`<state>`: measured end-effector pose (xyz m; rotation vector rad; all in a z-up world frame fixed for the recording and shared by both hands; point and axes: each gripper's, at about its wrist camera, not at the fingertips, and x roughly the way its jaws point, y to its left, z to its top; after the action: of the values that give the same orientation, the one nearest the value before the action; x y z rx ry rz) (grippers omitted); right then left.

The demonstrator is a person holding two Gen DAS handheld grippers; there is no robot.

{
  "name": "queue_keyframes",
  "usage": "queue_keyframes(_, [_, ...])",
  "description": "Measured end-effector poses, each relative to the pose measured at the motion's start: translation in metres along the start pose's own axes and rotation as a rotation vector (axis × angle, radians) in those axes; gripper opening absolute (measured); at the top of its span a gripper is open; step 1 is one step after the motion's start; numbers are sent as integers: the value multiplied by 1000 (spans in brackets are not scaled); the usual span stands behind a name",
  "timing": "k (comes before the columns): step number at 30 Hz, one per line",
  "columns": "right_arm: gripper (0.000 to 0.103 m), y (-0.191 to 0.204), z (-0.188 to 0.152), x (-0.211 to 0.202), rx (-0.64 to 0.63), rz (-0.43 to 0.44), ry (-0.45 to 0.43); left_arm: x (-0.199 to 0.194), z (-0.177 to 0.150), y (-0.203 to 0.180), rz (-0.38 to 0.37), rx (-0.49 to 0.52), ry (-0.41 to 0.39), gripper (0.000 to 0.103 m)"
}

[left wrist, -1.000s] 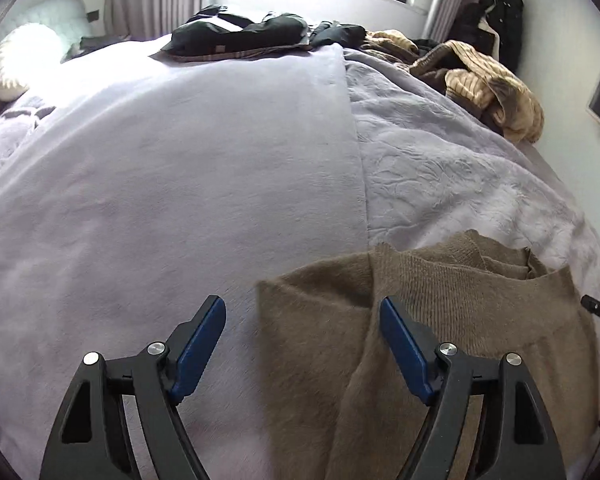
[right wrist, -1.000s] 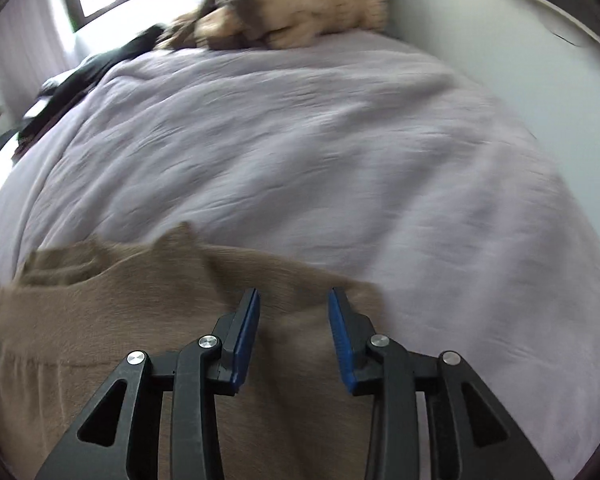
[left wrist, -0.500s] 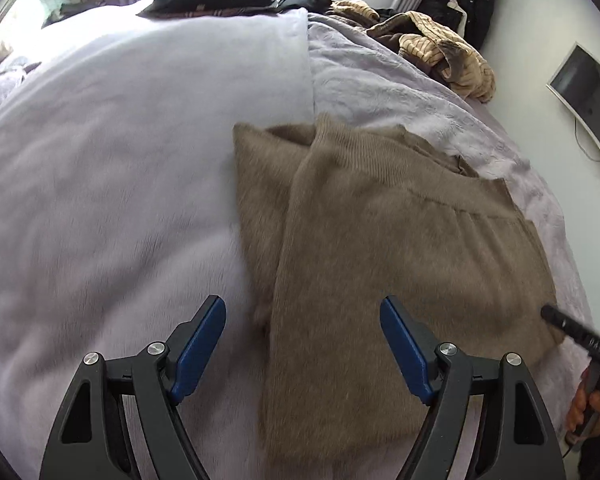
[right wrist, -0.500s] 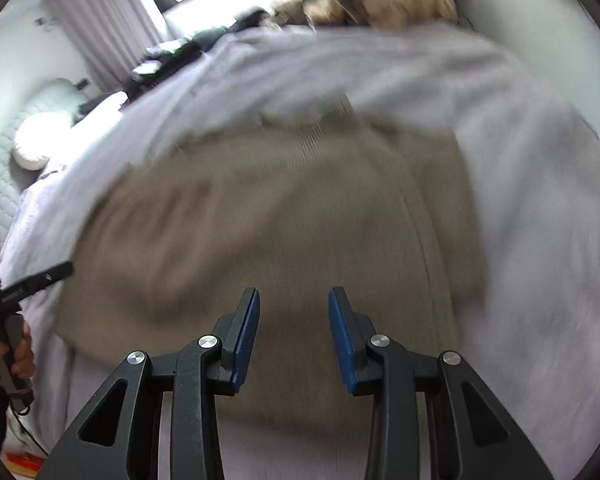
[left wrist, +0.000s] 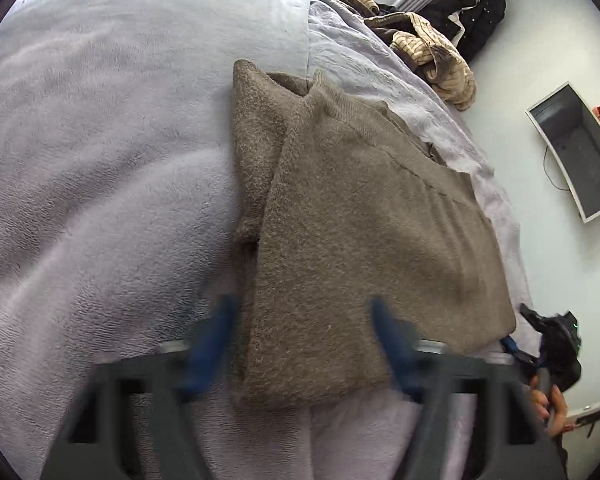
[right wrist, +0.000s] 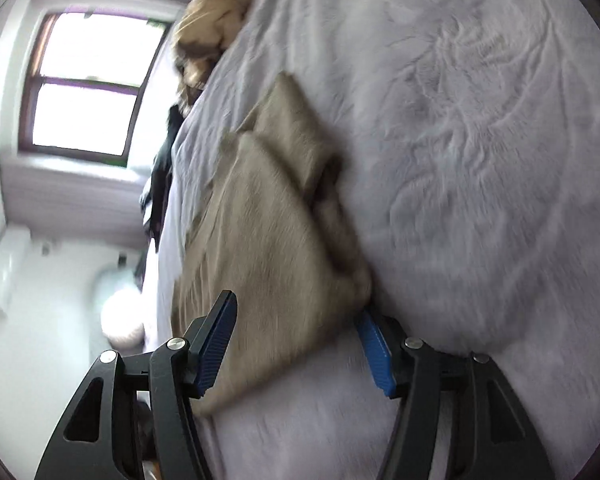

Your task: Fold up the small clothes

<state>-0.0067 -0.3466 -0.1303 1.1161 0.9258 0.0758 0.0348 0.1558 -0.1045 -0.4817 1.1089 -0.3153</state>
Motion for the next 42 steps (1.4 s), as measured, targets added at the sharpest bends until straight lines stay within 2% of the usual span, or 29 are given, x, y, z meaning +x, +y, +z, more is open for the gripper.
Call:
queue_keyframes(1, [10, 7, 3, 3, -22, -27, 16, 0, 0, -1, 29, 11, 15, 22])
queue_keyframes(4, [9, 32, 5, -8, -173, -95, 1, -11, 0, -1, 28, 31, 4, 13])
queue_keyframes(6, [9, 46, 4, -14, -278, -159, -14, -20, -4, -2, 45, 53, -15, 13])
queue_keyframes(8, [10, 47, 5, -4, -350, -249, 1, -17, -10, 3, 91, 75, -8, 13])
queue_keyframes(10, [11, 32, 6, 14, -355, -303, 46, -11, -18, 13, 110, 68, 3, 13])
queue_keyframes(13, [13, 22, 9, 10, -288, -245, 39, -17, -23, 19, 98, 63, -23, 13])
queue_keyframes(19, [17, 9, 3, -28, -209, -255, 0, -41, -25, 19, 157, 98, -73, 13])
queue_keyframes(21, [18, 9, -1, -44, -220, -271, -37, -51, -24, 20, 149, 93, -92, 13])
queue_keyframes(23, [22, 19, -6, -56, -247, -261, -79, -59, -15, 16, 135, 94, -119, 13])
queue_keyframes(25, [22, 34, 0, -57, -277, -239, -102, -64, -4, 7, 130, 109, -142, 13])
queue_keyframes(27, [22, 54, 8, -47, -310, -213, -122, -63, 9, -3, 118, 120, -163, 13])
queue_keyframes(32, [22, 88, 20, -3, -379, -211, -70, -35, 45, -36, 107, 130, -190, 13])
queue_keyframes(36, [22, 100, 27, 33, -415, -244, -31, -1, 64, -50, 152, 133, -173, 13])
queue_keyframes(39, [22, 93, 30, 50, -425, -280, 0, 27, 71, -42, 206, 113, -133, 13])
queue_keyframes(42, [18, 74, 37, 61, -398, -280, 24, 35, 71, -26, 156, 59, -125, 13])
